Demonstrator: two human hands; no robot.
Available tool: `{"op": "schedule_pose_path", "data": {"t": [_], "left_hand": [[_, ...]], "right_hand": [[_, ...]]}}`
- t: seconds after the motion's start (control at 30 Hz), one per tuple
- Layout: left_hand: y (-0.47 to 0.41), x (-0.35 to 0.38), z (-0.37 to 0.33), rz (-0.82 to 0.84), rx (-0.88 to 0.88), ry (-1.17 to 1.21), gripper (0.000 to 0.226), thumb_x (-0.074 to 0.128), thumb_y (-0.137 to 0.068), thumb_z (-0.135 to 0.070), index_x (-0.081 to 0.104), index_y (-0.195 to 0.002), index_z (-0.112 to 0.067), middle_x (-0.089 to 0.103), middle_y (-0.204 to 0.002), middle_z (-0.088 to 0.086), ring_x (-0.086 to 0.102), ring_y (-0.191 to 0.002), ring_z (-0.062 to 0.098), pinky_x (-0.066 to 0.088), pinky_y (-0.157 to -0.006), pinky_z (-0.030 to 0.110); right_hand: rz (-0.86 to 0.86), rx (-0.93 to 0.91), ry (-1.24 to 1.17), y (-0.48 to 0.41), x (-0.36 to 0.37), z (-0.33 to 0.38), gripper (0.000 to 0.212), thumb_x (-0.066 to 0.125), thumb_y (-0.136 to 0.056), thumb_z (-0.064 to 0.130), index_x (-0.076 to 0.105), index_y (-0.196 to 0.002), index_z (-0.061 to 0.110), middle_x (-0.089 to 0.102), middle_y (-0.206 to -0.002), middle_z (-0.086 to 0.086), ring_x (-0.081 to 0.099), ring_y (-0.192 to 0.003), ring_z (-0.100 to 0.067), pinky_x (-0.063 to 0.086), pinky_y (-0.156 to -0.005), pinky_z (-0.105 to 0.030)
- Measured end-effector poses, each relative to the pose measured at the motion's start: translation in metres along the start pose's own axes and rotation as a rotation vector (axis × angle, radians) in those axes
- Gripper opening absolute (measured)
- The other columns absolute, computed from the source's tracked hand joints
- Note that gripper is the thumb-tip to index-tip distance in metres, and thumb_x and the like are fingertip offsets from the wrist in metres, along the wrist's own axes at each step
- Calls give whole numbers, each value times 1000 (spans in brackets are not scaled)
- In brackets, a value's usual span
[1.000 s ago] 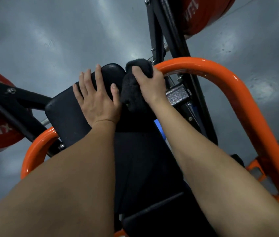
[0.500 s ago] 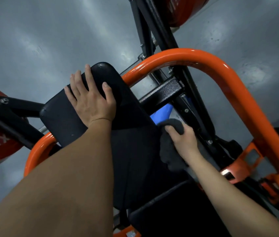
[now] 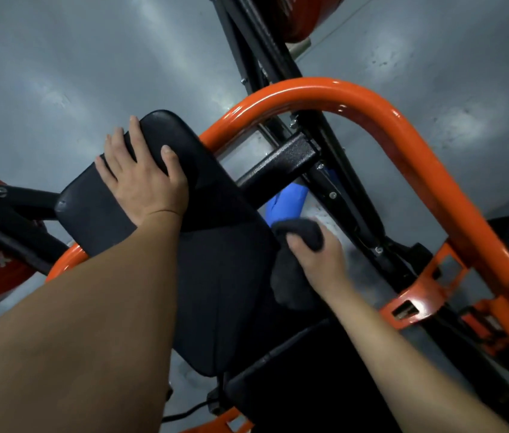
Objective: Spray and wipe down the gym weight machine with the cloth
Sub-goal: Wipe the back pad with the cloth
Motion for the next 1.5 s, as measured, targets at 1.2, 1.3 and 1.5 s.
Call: {"op": "schedule_pose_path", "data": {"t": [1.2,1.3,1.5], "left_hand": [[-1,2,1,-36,1,32,66,32,-97,-48,36,-157,-23,40,-157,9,29,-151,29,14,-126,52],[-2,3,2,-43,10,20,66,29,-98,-49,35,-158,-23,40,-157,10,30,-151,29,15,-126,53],[0,4,3,-37,29,-12,67,29,-97,-47,32,-159,-23,38,-158,10,28,-151,29,15,-126,53]], "right_hand": [[73,-422,68,-96,69,118,22,59,-77,53,65,-86,34,71,-84,14,65,-81,-1,48,-76,-19],[24,-426,88,-136,112,172,35,54,-73,61,63,-88,30,71,-88,9,64,-88,-14,48,-81,-29],[69,-317,-14,-165,134,186,25,63,-79,47,70,-82,23,71,-80,10,66,-86,-10,52,-82,-30]]}}
Point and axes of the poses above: each hand's wrist, its own y-axis away from the middle knuckle, its own x-axis out of the palm, z = x × y, the point moved 6 cm from there along -y, towards the middle knuckle
